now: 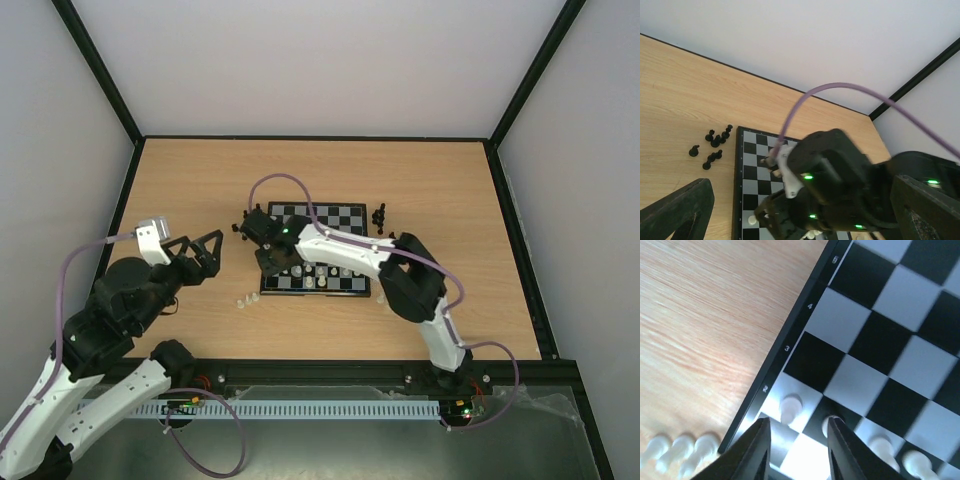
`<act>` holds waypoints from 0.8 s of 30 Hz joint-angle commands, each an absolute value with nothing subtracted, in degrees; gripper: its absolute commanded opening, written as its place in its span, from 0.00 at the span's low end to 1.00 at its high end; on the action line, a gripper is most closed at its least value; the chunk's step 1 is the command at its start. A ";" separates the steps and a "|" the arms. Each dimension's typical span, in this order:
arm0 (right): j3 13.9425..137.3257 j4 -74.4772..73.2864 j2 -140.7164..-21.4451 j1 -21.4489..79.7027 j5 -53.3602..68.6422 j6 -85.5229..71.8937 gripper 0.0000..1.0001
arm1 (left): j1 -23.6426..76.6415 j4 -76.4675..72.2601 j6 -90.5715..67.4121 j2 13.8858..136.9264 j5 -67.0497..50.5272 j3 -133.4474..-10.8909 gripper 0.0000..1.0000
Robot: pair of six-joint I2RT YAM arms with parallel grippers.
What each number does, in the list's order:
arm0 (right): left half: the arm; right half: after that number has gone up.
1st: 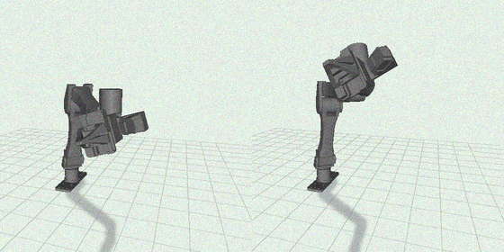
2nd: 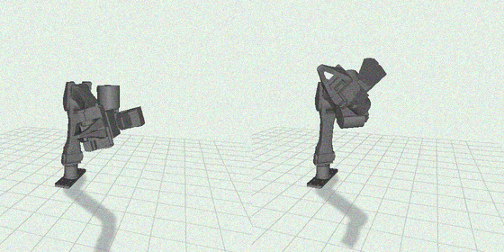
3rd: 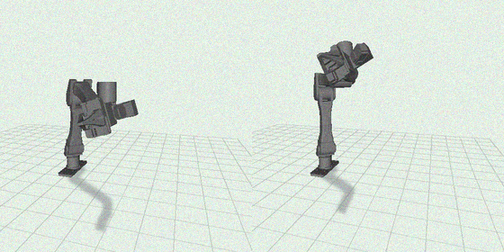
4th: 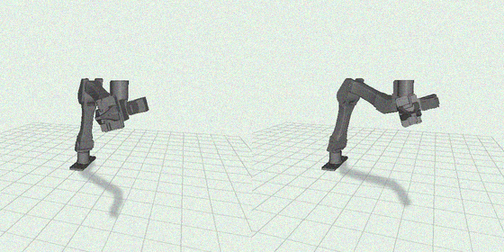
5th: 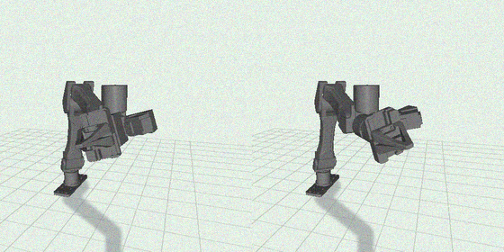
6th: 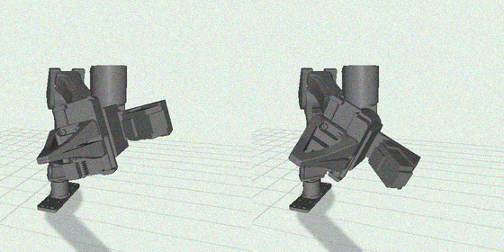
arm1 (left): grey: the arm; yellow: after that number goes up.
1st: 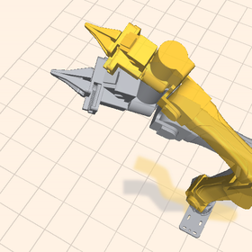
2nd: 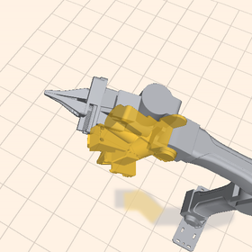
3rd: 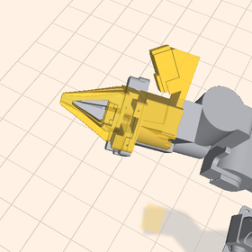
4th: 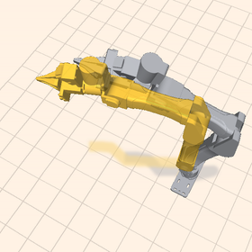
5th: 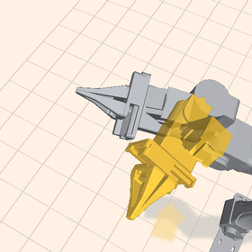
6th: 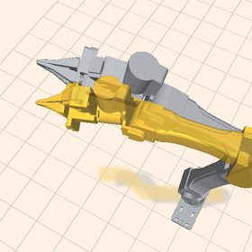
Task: Set up the chess pieces on the board
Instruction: Place the chess piece on the chessboard, then pick up the chess piece at the center of the board.
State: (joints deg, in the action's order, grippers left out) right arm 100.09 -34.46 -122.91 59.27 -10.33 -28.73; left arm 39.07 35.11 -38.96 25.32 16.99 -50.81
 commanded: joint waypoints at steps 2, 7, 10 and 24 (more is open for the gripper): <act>91.51 -34.95 -107.23 59.55 -14.74 -30.25 0.36 | 38.78 34.43 -37.24 27.09 17.51 -53.55 0.99; 77.41 -33.78 -93.42 59.49 -19.41 -33.03 0.46 | 38.77 33.31 -36.85 29.74 16.99 -53.06 1.00; 70.47 -35.10 -86.70 58.95 -21.68 -35.47 0.51 | 38.81 32.20 -36.90 32.28 15.77 -51.75 1.00; 48.11 -37.25 -71.02 52.03 -22.57 -45.27 0.49 | 38.78 24.65 -36.19 41.27 8.37 -44.73 0.99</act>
State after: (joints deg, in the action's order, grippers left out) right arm 50.87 -34.28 -72.16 52.47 -20.36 -41.56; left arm 39.07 27.66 -37.34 41.10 10.50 -45.84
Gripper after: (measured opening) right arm 0.498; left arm 0.995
